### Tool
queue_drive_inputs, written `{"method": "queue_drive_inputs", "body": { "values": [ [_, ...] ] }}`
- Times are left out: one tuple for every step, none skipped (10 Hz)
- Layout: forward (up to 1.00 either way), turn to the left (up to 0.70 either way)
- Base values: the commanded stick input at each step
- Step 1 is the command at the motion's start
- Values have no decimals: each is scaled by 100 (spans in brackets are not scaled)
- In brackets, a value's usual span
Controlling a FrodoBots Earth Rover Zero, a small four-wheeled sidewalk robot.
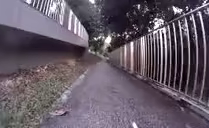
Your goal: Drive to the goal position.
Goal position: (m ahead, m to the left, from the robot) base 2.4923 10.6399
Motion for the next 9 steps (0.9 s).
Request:
{"method": "queue_drive_inputs", "body": {
  "values": [
    [70, -5],
    [70, -12],
    [70, -11],
    [70, 0],
    [70, 0],
    [70, 0],
    [70, 0],
    [70, 0],
    [70, 0]
  ]
}}
